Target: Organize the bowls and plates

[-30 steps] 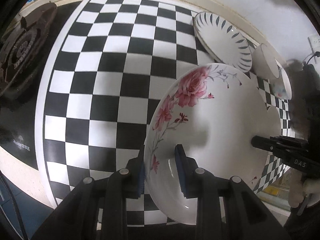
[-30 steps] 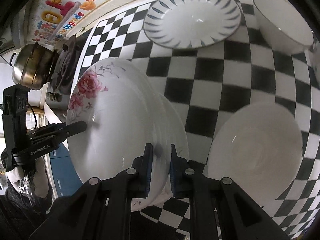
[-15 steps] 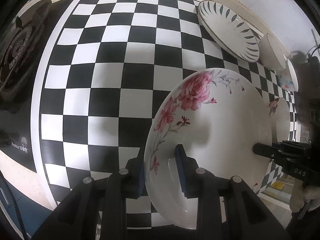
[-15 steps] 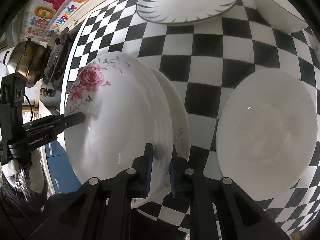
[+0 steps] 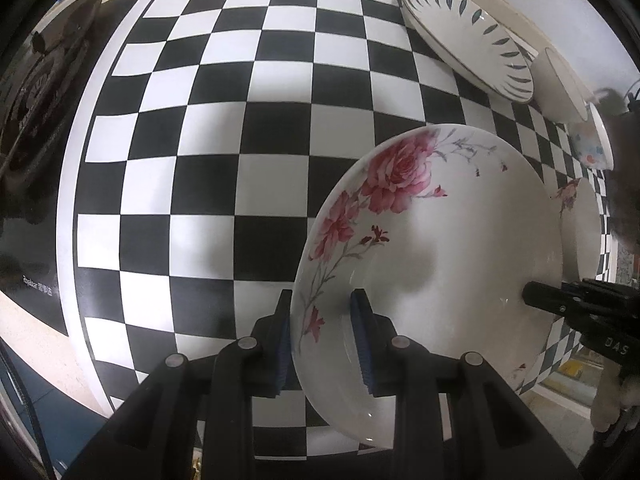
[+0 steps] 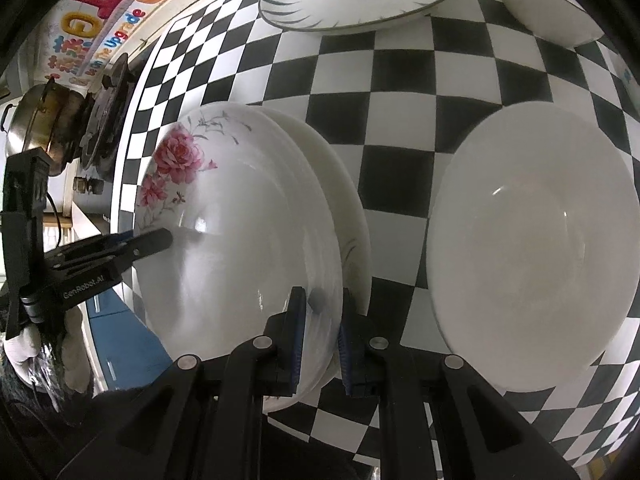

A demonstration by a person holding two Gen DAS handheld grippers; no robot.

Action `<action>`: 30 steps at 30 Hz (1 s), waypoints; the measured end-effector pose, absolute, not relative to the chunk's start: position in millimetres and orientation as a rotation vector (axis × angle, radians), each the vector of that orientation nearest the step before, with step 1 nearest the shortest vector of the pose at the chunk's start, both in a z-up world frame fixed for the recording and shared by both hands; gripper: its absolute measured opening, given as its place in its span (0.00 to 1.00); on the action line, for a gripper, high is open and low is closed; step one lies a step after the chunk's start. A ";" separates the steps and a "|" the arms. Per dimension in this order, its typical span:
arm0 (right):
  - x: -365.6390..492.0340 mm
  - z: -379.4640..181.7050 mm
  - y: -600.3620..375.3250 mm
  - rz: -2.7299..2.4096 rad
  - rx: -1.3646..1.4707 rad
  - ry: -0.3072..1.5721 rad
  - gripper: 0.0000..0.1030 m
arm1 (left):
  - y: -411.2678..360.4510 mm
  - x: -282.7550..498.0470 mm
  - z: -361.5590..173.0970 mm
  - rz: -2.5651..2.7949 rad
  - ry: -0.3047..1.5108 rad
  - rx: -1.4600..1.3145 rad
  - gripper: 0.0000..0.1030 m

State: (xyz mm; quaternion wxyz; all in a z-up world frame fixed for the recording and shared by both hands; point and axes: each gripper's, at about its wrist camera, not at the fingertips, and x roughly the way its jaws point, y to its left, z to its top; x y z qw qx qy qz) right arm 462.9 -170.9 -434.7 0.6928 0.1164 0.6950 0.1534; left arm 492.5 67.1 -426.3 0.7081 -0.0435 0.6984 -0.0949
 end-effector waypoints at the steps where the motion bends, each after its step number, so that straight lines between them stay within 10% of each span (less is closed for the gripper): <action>1: 462.2 -434.8 -170.7 0.340 0.261 1.551 0.16 | 64.8 491.9 -426.8 -0.208 1.547 -0.084 0.25; 30: 465.7 -431.0 -148.6 0.150 0.209 1.636 0.19 | 37.3 494.5 -419.3 -0.161 1.551 -0.033 0.25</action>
